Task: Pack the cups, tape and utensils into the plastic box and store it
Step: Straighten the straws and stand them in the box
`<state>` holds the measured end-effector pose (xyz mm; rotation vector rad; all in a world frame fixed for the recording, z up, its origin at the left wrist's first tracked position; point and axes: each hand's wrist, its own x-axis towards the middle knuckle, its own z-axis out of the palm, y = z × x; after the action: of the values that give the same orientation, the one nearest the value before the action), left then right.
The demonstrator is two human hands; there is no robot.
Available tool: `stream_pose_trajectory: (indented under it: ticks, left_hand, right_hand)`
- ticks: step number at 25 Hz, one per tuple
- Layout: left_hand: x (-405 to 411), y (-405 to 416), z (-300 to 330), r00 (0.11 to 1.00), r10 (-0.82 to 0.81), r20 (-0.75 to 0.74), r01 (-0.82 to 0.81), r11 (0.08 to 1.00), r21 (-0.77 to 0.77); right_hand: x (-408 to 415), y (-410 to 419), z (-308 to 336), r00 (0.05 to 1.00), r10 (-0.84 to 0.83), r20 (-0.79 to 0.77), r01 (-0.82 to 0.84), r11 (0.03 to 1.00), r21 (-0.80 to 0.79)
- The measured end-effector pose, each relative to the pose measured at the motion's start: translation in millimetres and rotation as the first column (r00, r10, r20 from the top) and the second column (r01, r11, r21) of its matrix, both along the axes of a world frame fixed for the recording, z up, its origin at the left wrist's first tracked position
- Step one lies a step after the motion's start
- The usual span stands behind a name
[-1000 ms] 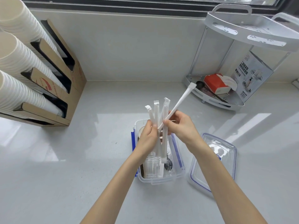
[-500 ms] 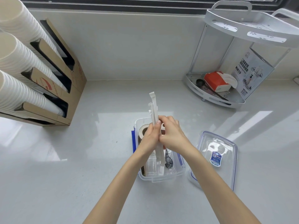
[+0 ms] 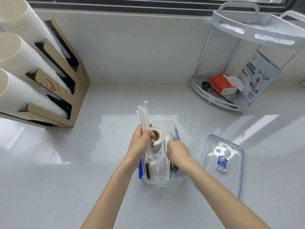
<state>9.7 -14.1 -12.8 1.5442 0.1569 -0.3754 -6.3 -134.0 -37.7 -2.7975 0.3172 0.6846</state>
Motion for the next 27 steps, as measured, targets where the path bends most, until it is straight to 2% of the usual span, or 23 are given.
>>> stream_pose_trajectory:
  ticks: [9,17,20,22,23,25,27]
  left_hand:
    - [-4,3,-3,1.0,-0.004,-0.016,0.004,1.0,0.015]
    - [-5,5,-5,1.0,0.009,-0.012,-0.009,1.0,0.022]
    - [-5,4,-6,1.0,0.015,-0.012,-0.015,1.0,0.009]
    - [-6,2,-5,1.0,0.001,0.013,-0.002,1.0,0.011]
    - [-7,1,-4,1.0,-0.013,0.018,0.013,1.0,0.008]
    - [-9,-3,-4,0.999,-0.053,0.006,0.053,0.999,-0.009]
    - [-11,-6,-5,0.994,-0.106,0.005,0.106,0.994,-0.014]
  right_hand:
    - [18,10,-19,0.999,-0.03,-0.019,0.028,0.996,-0.089]
    - [17,9,-12,0.995,-0.093,0.047,0.093,0.996,-0.005]
    - [13,1,3,0.985,-0.127,0.117,0.122,0.991,0.05]
    - [11,-6,14,0.96,-0.174,0.219,0.143,0.978,0.151]
    - [11,-10,19,0.941,-0.212,0.262,0.146,0.957,0.25]
    - [12,-14,29,0.909,-0.298,0.292,0.132,0.869,0.478]
    - [11,-15,38,0.891,-0.354,0.286,0.108,0.776,0.622]
